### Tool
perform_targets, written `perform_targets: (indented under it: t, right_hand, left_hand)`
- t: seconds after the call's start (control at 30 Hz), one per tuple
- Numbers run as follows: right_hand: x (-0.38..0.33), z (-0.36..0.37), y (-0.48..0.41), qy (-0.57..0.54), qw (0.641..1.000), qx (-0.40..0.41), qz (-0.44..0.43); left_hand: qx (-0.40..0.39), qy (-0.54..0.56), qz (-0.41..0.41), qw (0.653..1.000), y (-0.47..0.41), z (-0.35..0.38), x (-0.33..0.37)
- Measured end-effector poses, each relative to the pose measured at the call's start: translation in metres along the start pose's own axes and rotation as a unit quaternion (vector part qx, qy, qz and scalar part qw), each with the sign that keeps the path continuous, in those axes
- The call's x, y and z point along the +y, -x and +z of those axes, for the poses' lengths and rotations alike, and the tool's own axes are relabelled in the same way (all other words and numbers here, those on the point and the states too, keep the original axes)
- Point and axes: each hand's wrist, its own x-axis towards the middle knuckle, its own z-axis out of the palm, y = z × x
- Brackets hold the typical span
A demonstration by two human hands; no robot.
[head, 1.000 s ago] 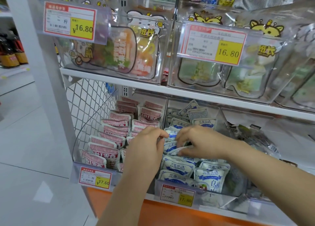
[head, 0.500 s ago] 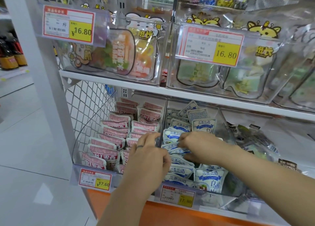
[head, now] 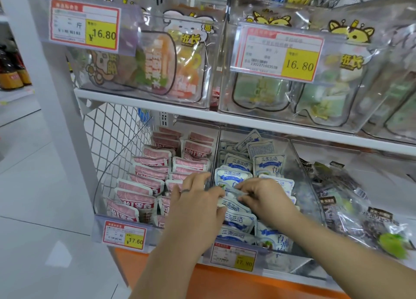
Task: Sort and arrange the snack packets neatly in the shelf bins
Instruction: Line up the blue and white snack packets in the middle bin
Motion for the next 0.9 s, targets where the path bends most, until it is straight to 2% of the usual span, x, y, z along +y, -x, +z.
perform_targets:
  t: [0.13, 0.3, 0.43, 0.53, 0.73, 0.9]
  right_hand:
    - [0.0, -0.018, -0.004, 0.03, 0.993, -0.106, -0.034]
    - [-0.004, -0.031, -0.003, 0.032, 0.998, -0.046, -0.039]
    - [-0.006, -0.03, -0.012, 0.091, 0.985, -0.142, -0.031]
    - [-0.01, -0.031, -0.024, 0.102, 0.975, -0.191, -0.057]
    - [-0.017, -0.025, -0.027, 0.13, 0.971, -0.16, -0.124]
    - [-0.017, -0.02, -0.027, 0.138, 0.963, -0.208, -0.104]
  left_hand:
    - [-0.017, -0.063, 0.005, 0.998, -0.003, 0.009, 0.007]
    - [-0.02, -0.081, -0.002, 0.996, -0.002, 0.011, 0.011]
    - [-0.027, -0.086, -0.008, 0.996, -0.001, 0.01, 0.012]
    - [-0.017, -0.07, -0.011, 0.997, -0.001, 0.01, 0.013]
    - [-0.023, -0.076, -0.017, 0.997, -0.001, 0.011, 0.012]
    - [-0.021, -0.057, -0.015, 0.998, -0.002, 0.012, 0.011]
